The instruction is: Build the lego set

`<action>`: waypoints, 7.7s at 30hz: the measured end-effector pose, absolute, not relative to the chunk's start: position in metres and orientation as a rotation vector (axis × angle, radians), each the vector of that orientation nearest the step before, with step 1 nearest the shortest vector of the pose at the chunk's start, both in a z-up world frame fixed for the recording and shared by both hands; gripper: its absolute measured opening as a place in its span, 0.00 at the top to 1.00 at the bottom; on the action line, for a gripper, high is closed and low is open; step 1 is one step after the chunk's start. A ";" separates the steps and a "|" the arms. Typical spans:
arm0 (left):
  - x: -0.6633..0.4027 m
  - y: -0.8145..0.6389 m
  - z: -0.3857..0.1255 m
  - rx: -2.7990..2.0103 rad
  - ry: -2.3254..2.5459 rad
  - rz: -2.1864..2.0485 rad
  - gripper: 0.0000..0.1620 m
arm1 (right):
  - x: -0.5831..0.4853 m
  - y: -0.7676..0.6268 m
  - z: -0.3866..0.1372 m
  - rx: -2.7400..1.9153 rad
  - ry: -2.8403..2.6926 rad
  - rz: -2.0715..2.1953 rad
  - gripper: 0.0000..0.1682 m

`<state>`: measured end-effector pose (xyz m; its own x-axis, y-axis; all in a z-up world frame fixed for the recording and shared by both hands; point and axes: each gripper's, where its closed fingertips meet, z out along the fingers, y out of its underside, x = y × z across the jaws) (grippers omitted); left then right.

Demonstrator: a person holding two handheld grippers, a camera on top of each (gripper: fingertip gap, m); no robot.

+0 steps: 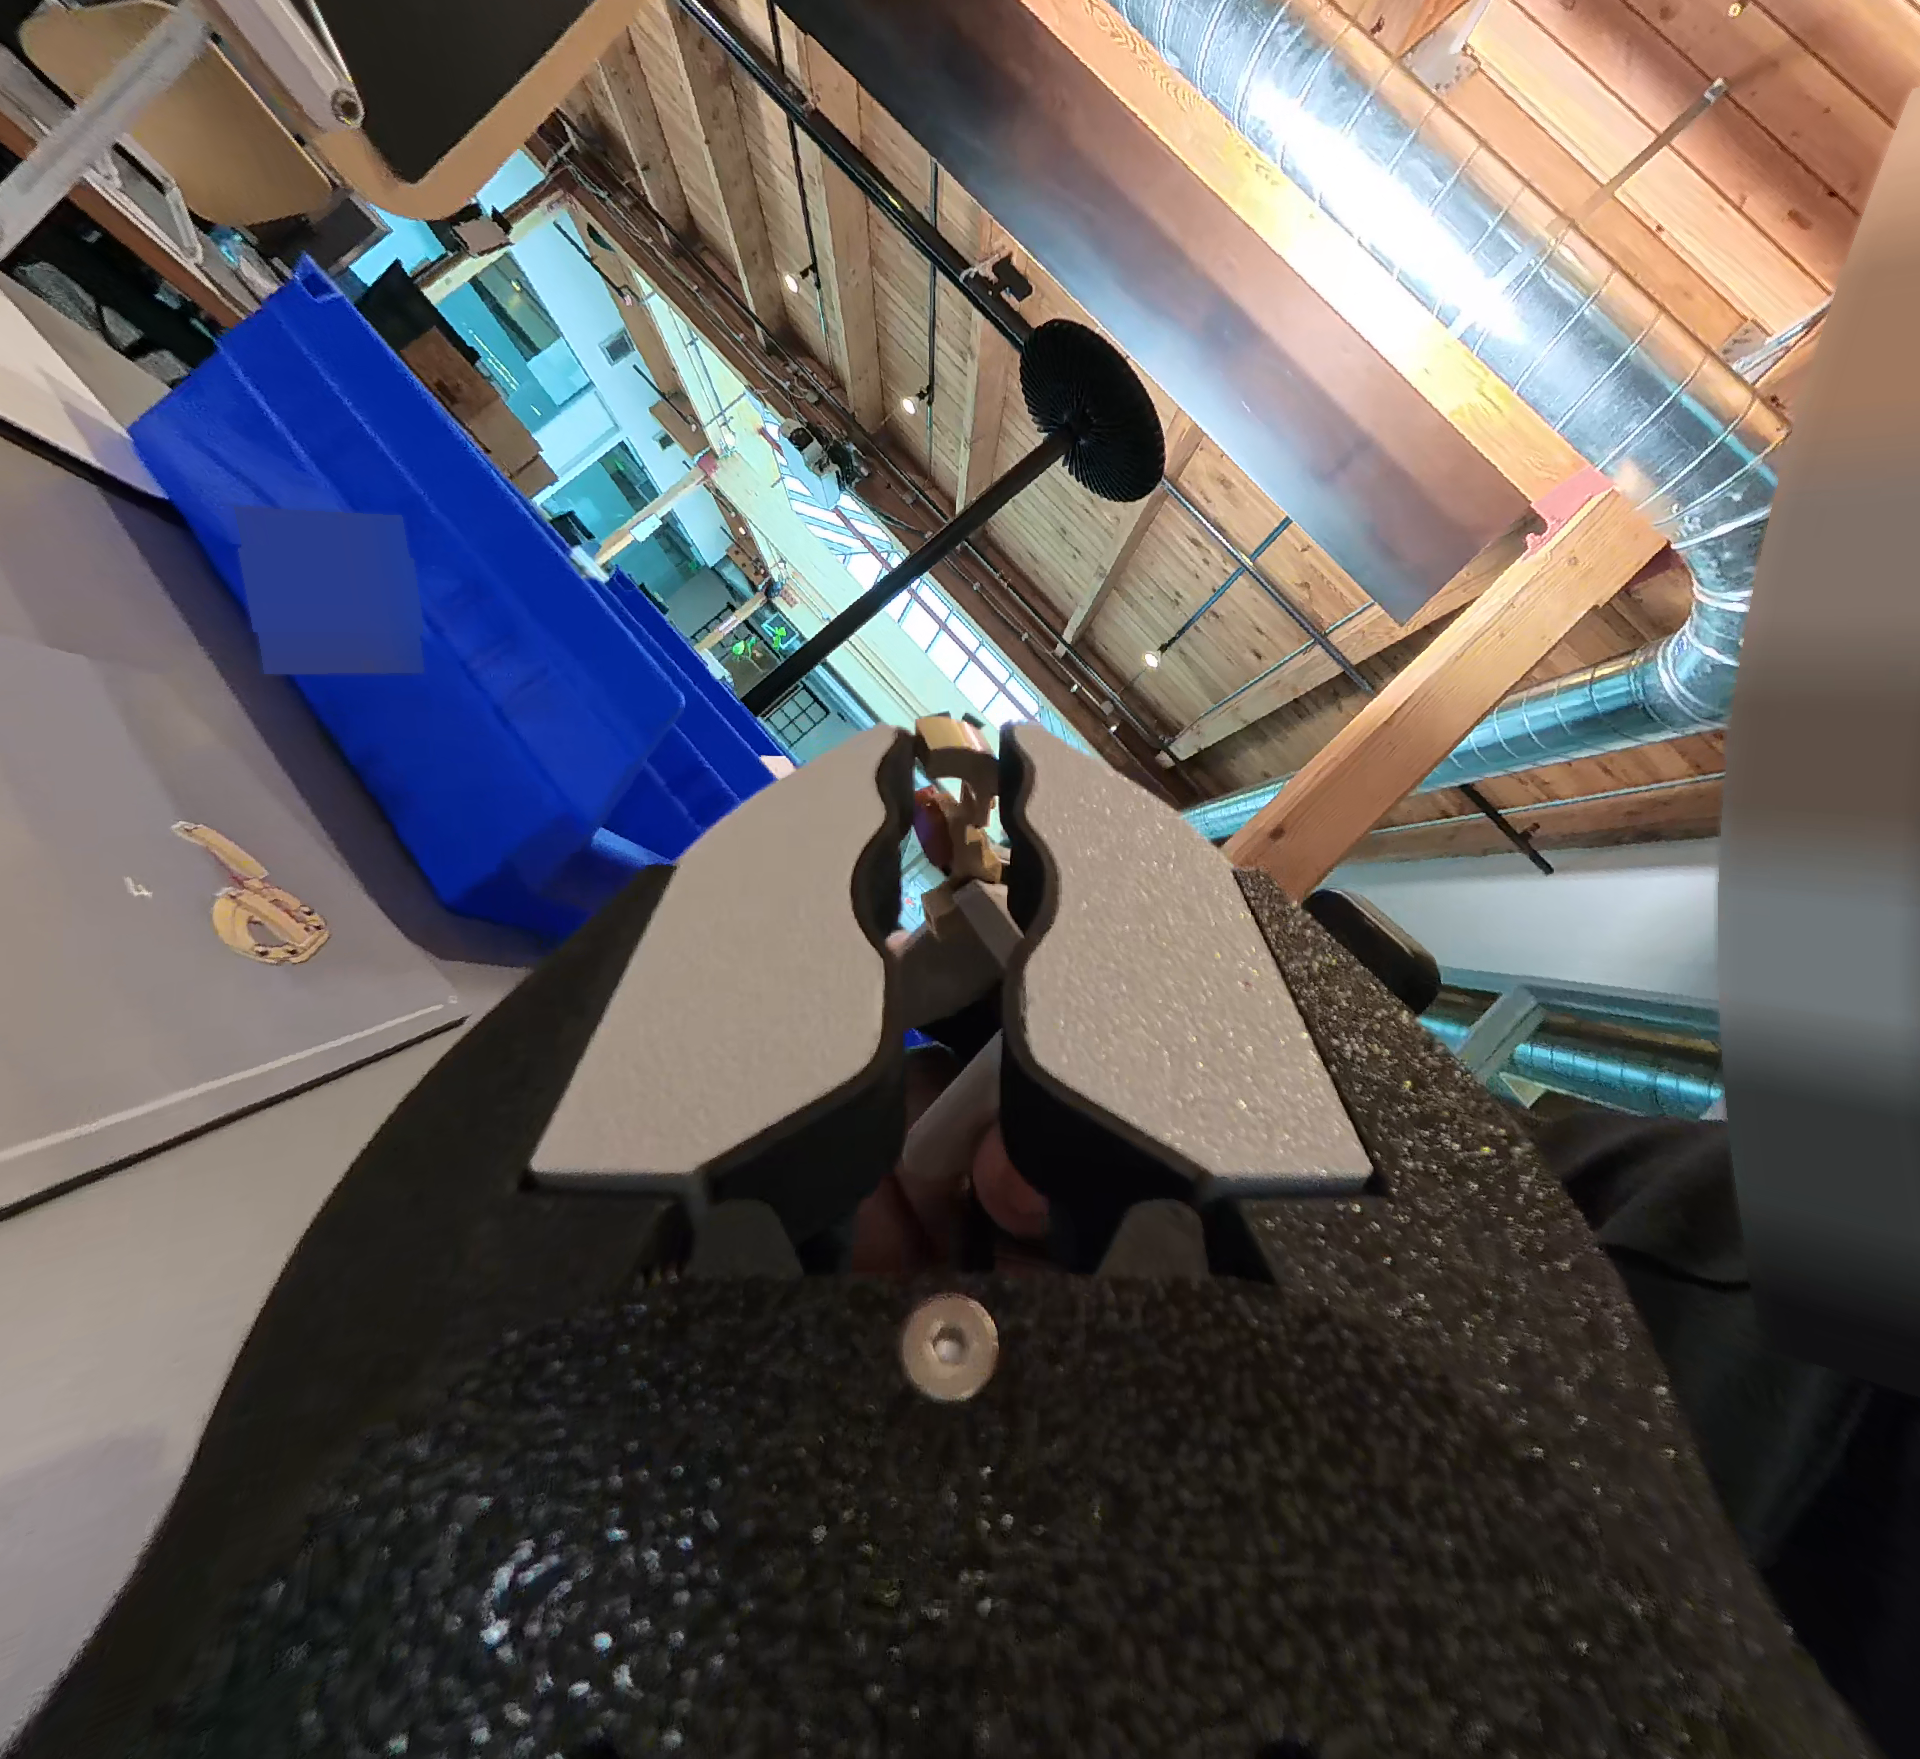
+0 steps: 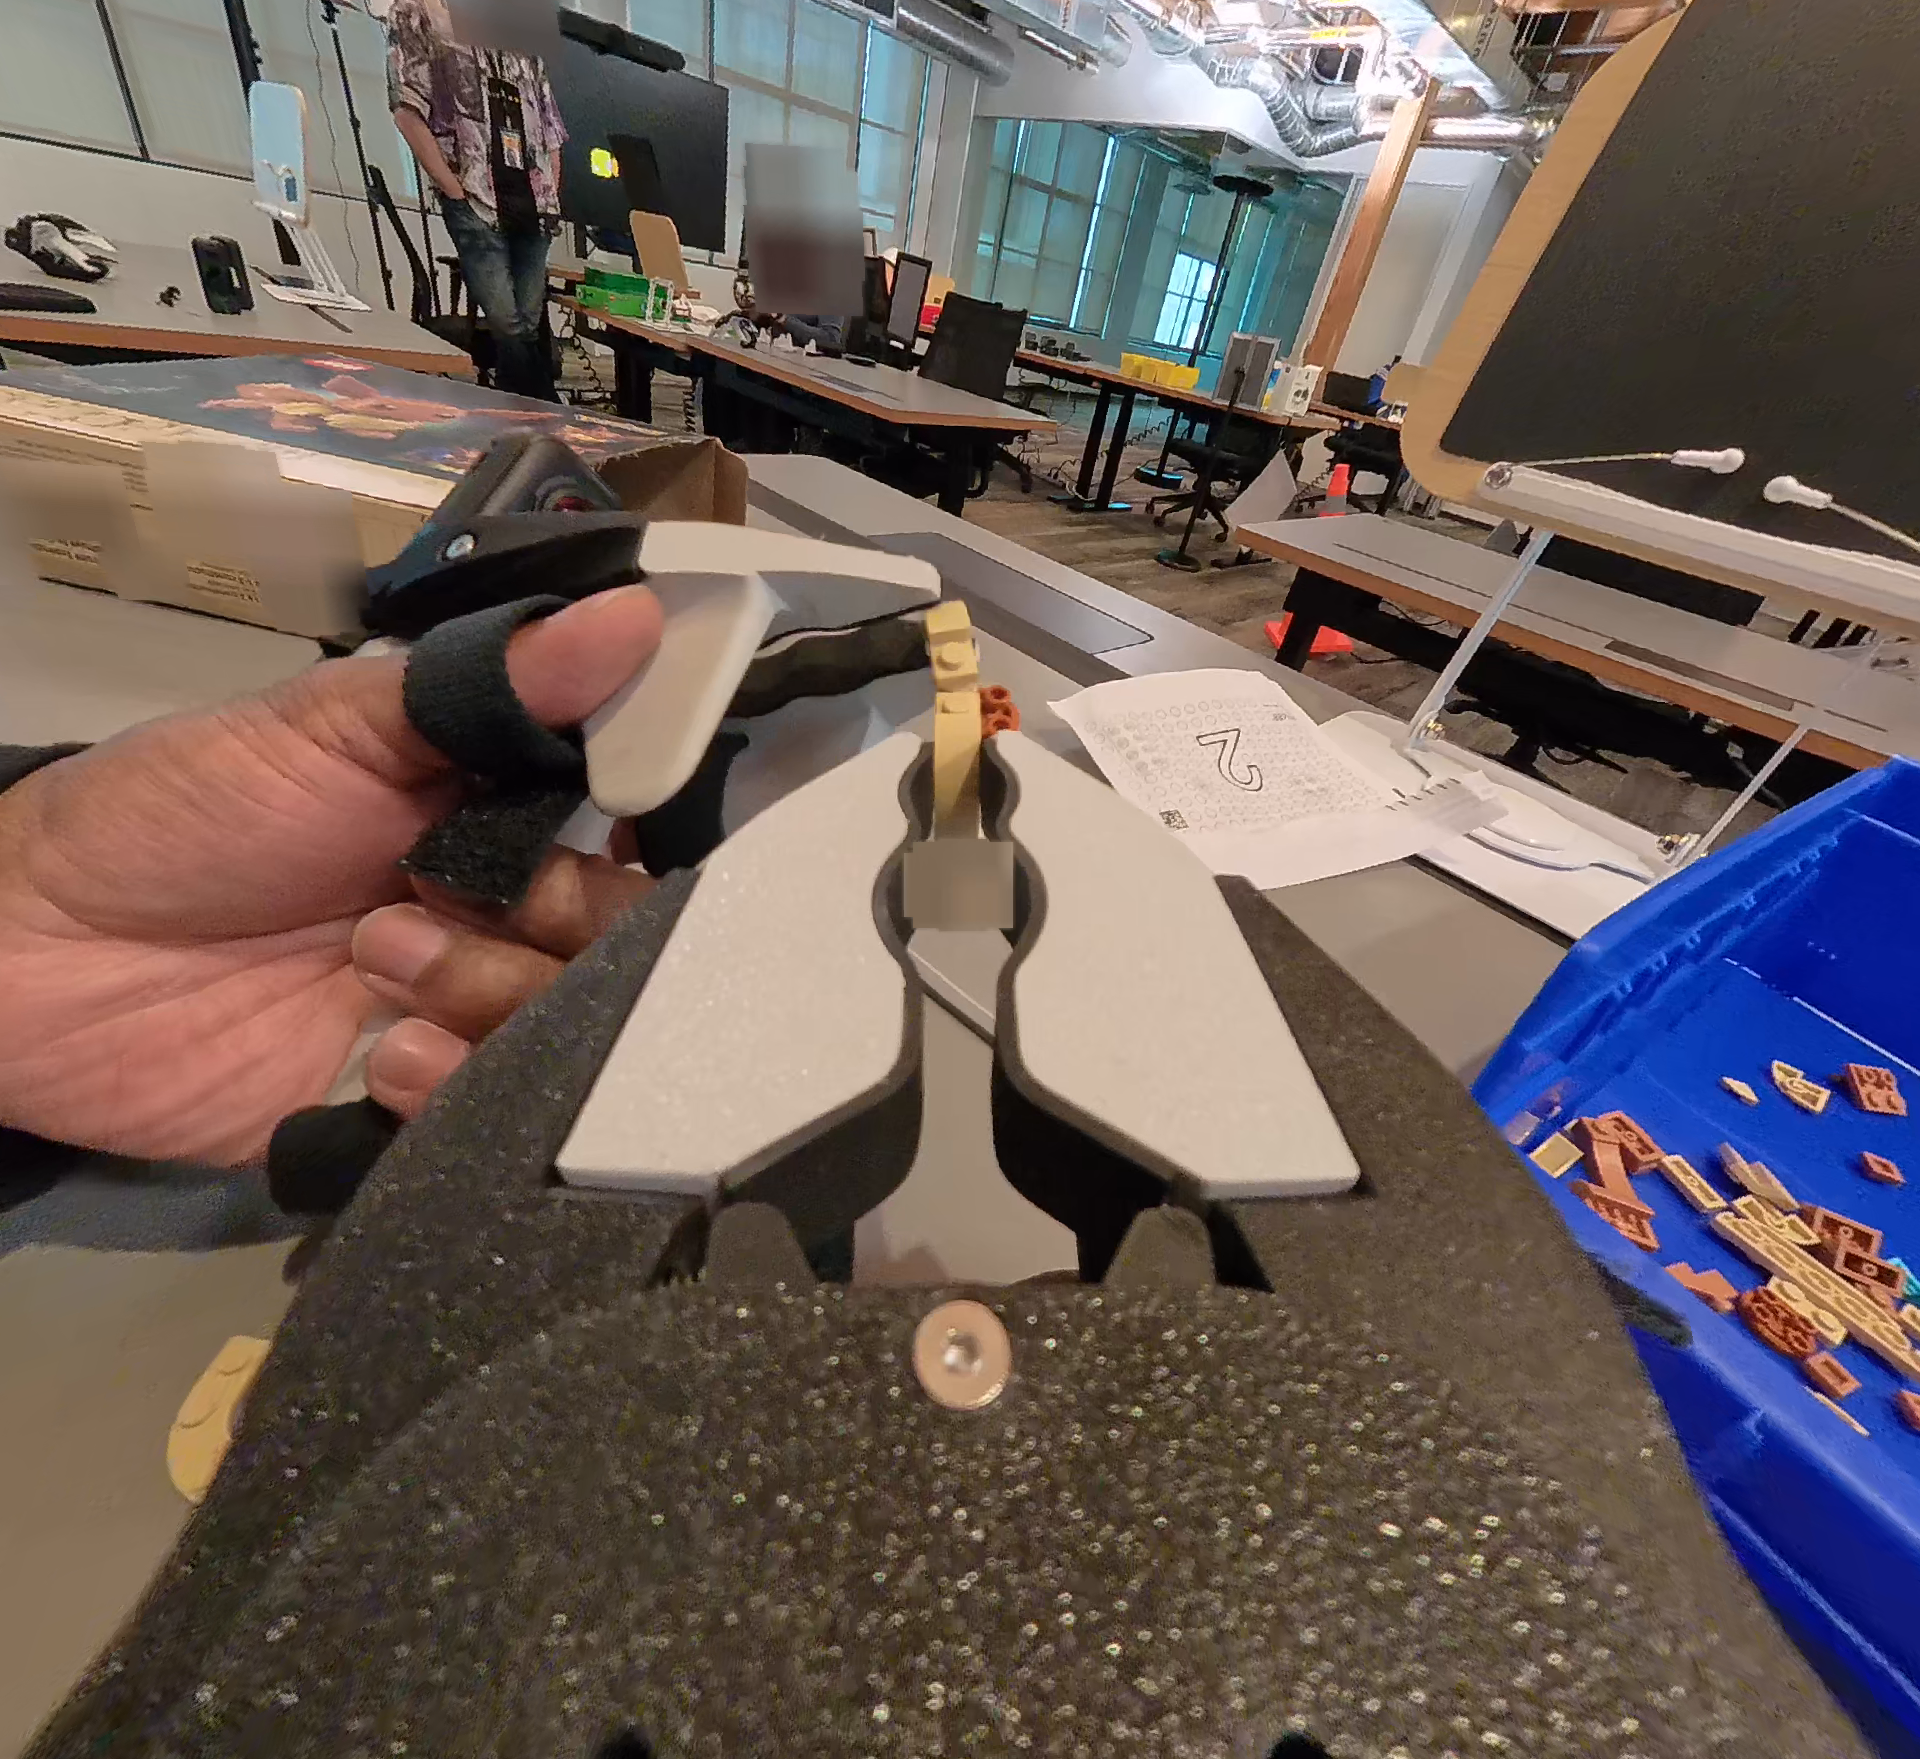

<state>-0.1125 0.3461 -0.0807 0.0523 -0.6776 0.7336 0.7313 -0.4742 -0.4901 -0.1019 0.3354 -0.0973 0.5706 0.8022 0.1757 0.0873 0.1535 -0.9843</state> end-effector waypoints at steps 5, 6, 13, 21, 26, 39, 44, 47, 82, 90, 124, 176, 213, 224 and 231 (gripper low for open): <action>-0.110 0.346 -0.081 -1.298 0.024 -1.632 0.91 | -0.100 0.336 -0.098 -1.322 -0.868 0.623 0.95; -0.110 0.345 -0.082 -1.307 0.038 -1.626 0.91 | -0.100 0.336 -0.097 -1.318 -0.869 0.620 0.96; -0.108 0.341 -0.083 -1.346 0.162 -1.631 0.91 | -0.099 0.332 -0.097 -1.254 -0.946 0.583 0.96; -0.106 0.332 -0.087 -1.375 0.368 -1.634 0.92 | -0.095 0.328 -0.095 -1.138 -1.066 0.514 0.96; -0.107 0.320 -0.091 -1.392 0.533 -1.678 0.93 | -0.096 0.315 -0.100 -1.022 -1.197 0.491 0.96; -0.102 0.295 -0.111 -1.535 0.870 -1.617 0.93 | -0.091 0.294 -0.112 -0.847 -1.354 0.438 0.96; -0.102 0.289 -0.124 -1.623 0.966 -1.591 0.93 | -0.091 0.289 -0.123 -0.839 -1.431 0.442 0.96; -0.104 0.282 -0.132 -1.661 1.065 -1.543 0.94 | -0.089 0.285 -0.127 -0.836 -1.467 0.475 0.96; -0.119 0.270 -0.209 -2.061 1.466 -1.032 0.94 | -0.090 0.295 -0.203 -1.415 -1.911 0.645 0.90; -0.117 0.274 -0.210 -2.059 1.434 -1.023 0.94 | -0.086 0.278 -0.215 -1.463 -1.985 0.610 0.95; -0.107 0.257 -0.215 -2.041 1.523 -1.075 0.95 | -0.094 0.274 -0.220 -1.424 -2.033 0.591 0.94; -0.097 0.256 -0.207 -1.743 1.759 -0.714 0.96 | -0.097 0.267 -0.204 -1.389 -2.025 0.754 0.93; -0.101 0.267 -0.204 -1.867 1.696 -0.509 0.95 | -0.100 0.278 -0.200 -1.389 -1.936 0.689 0.93; -0.101 0.266 -0.208 -1.850 1.741 -0.452 0.96 | -0.102 0.273 -0.199 -1.370 -1.942 0.704 0.90; -0.101 0.266 -0.213 -1.865 1.741 -0.469 0.96 | -0.103 0.274 -0.205 -1.387 -1.945 0.650 0.92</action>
